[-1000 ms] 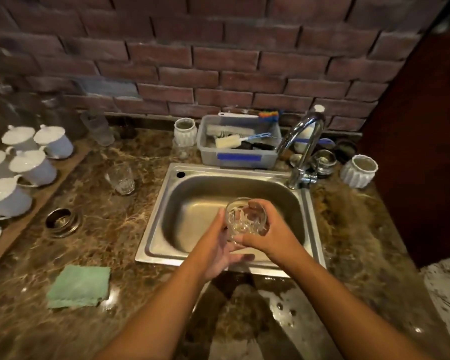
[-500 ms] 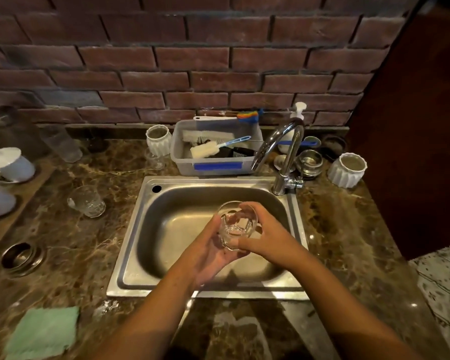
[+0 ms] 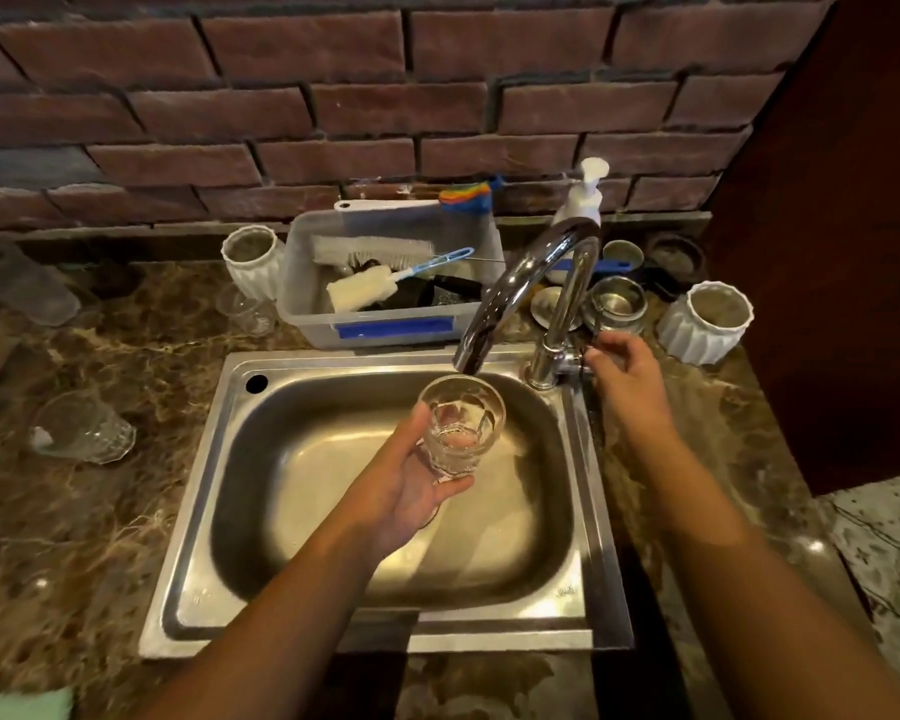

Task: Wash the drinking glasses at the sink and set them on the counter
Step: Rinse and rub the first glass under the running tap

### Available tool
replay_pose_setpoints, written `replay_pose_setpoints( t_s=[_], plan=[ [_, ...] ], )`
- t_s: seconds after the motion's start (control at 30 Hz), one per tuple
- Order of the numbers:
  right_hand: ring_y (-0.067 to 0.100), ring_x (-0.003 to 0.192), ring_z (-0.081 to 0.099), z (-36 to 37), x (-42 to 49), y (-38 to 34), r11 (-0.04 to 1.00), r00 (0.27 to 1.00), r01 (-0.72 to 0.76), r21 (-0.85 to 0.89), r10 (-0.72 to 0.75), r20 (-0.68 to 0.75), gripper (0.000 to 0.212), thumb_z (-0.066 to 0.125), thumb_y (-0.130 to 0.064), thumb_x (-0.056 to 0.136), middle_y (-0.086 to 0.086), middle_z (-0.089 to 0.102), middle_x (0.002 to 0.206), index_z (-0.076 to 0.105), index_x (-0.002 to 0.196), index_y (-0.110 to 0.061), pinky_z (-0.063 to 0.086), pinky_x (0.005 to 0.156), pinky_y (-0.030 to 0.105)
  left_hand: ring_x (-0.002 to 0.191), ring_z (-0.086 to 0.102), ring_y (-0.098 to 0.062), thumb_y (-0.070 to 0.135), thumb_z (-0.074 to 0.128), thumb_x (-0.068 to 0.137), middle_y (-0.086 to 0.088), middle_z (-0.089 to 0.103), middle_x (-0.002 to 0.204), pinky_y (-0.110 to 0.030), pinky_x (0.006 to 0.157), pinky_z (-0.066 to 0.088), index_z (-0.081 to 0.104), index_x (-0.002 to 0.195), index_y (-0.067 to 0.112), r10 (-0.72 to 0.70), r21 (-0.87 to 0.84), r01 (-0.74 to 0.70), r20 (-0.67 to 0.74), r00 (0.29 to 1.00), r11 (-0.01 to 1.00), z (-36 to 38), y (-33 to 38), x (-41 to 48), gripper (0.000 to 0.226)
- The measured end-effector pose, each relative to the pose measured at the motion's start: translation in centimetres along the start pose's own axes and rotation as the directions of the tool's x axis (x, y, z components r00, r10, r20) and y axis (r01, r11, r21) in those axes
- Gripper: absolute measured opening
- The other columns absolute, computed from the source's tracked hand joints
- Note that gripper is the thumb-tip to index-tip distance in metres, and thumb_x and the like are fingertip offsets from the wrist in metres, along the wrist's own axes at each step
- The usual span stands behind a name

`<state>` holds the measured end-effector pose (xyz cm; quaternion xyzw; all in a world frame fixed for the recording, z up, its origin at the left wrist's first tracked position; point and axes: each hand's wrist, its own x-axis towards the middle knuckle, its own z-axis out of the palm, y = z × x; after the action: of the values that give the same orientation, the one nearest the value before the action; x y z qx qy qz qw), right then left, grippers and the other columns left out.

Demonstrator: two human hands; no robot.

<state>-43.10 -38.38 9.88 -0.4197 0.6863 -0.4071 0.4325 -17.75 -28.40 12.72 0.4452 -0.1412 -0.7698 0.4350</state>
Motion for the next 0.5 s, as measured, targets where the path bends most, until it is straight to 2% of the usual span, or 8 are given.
replay_pose_setpoints(
  t_s=[0.07, 0.13, 0.23, 0.3, 0.33, 0.4, 0.43, 0.5],
  plan=[
    [0.02, 0.111, 0.064, 0.4, 2.1, 1.1, 0.999, 0.999, -0.029, -0.025, 0.028, -0.039, 0.037, 0.063, -0.021, 0.097, 0.006, 0.062, 0.128, 0.055, 0.133, -0.02, 0.054, 0.099, 0.042, 0.126, 0.061, -0.028, 0.05, 0.057, 0.084, -0.015, 0.064, 0.137, -0.047, 0.106, 0.044, 0.057, 0.136, 0.014, -0.009, 0.03, 0.009, -0.001, 1.0, 1.0, 0.2, -0.2, 0.9, 0.063],
    [0.02, 0.108, 0.065, 1.0, 4.0, 1.9, 0.999, 0.994, -0.048, -0.016, 0.046, -0.095, 0.034, 0.062, -0.019, 0.098, 0.009, 0.061, 0.129, 0.055, 0.13, -0.016, 0.056, 0.095, 0.04, 0.123, 0.064, -0.029, 0.05, 0.066, 0.083, -0.018, 0.063, 0.138, -0.043, 0.101, 0.051, 0.06, 0.135, 0.011, -0.016, 0.015, 0.016, 0.011, 1.0, 1.0, 0.3, -0.3, 1.5, 0.065],
    [0.014, 0.094, 0.069, 2.2, 5.9, 2.7, 0.997, 0.991, -0.079, 0.007, 0.08, -0.105, 0.017, 0.056, -0.027, 0.101, 0.002, 0.068, 0.104, 0.061, 0.114, -0.017, 0.052, 0.069, 0.022, 0.119, 0.067, -0.029, 0.051, 0.088, 0.065, -0.02, 0.066, 0.133, -0.036, 0.093, 0.058, 0.073, 0.122, 0.011, -0.014, 0.008, 0.013, 0.084, 0.996, 1.0, 0.2, -0.3, 2.0, 0.071],
    [-0.002, 0.076, 0.069, 2.8, 6.7, 3.0, 0.998, 0.994, -0.057, 0.008, 0.057, -0.091, 0.018, 0.053, -0.033, 0.103, -0.005, 0.069, 0.089, 0.064, 0.099, -0.02, 0.049, 0.056, 0.013, 0.117, 0.068, -0.029, 0.051, 0.096, 0.053, -0.02, 0.068, 0.13, -0.035, 0.091, 0.059, 0.076, 0.116, 0.013, -0.008, 0.025, 0.006, 0.083, 0.997, 1.0, 0.0, -0.2, 2.3, 0.076],
    [-0.002, 0.07, 0.068, 3.0, 7.1, 3.1, 0.999, 0.994, -0.039, 0.008, 0.04, -0.105, 0.022, 0.052, -0.034, 0.103, -0.005, 0.07, 0.085, 0.065, 0.095, -0.019, 0.049, 0.057, 0.013, 0.116, 0.069, -0.029, 0.051, 0.097, 0.049, -0.02, 0.068, 0.128, -0.034, 0.091, 0.059, 0.077, 0.114, 0.013, -0.003, 0.033, 0.001, 0.073, 0.997, 0.999, -0.1, -0.2, 2.5, 0.078],
    [0.009, 0.073, 0.067, 3.3, 7.7, 3.2, 0.999, 0.991, -0.012, 0.05, 0.018, -0.136, 0.033, 0.049, -0.036, 0.104, -0.002, 0.071, 0.082, 0.068, 0.098, -0.01, 0.052, 0.068, 0.025, 0.112, 0.071, -0.027, 0.051, 0.098, 0.045, -0.019, 0.071, 0.124, -0.035, 0.089, 0.06, 0.079, 0.11, 0.014, 0.002, 0.038, -0.005, 0.057, 0.998, 0.999, -0.3, 0.0, 2.7, 0.077],
    [0.01, 0.072, 0.066, 3.6, 8.0, 3.2, 0.997, 0.99, 0.003, 0.073, 0.007, -0.14, 0.037, 0.047, -0.036, 0.105, -0.003, 0.069, 0.08, 0.068, 0.098, -0.007, 0.052, 0.068, 0.027, 0.11, 0.071, -0.027, 0.052, 0.098, 0.045, -0.019, 0.072, 0.122, -0.035, 0.088, 0.06, 0.08, 0.108, 0.014, 0.006, 0.04, -0.008, 0.055, 0.998, 0.999, -0.3, 0.1, 2.7, 0.076],
    [0.005, 0.062, 0.061, 4.5, 8.2, 3.2, 0.997, 0.986, 0.028, 0.075, -0.015, -0.166, 0.043, 0.041, -0.04, 0.106, -0.006, 0.065, 0.071, 0.067, 0.085, -0.012, 0.049, 0.062, 0.024, 0.112, 0.071, -0.027, 0.053, 0.097, 0.046, -0.019, 0.072, 0.123, -0.035, 0.088, 0.06, 0.08, 0.108, 0.015, 0.008, 0.057, -0.011, 0.05, 0.999, 0.998, -0.5, 0.4, 2.7, 0.074]
  ],
)
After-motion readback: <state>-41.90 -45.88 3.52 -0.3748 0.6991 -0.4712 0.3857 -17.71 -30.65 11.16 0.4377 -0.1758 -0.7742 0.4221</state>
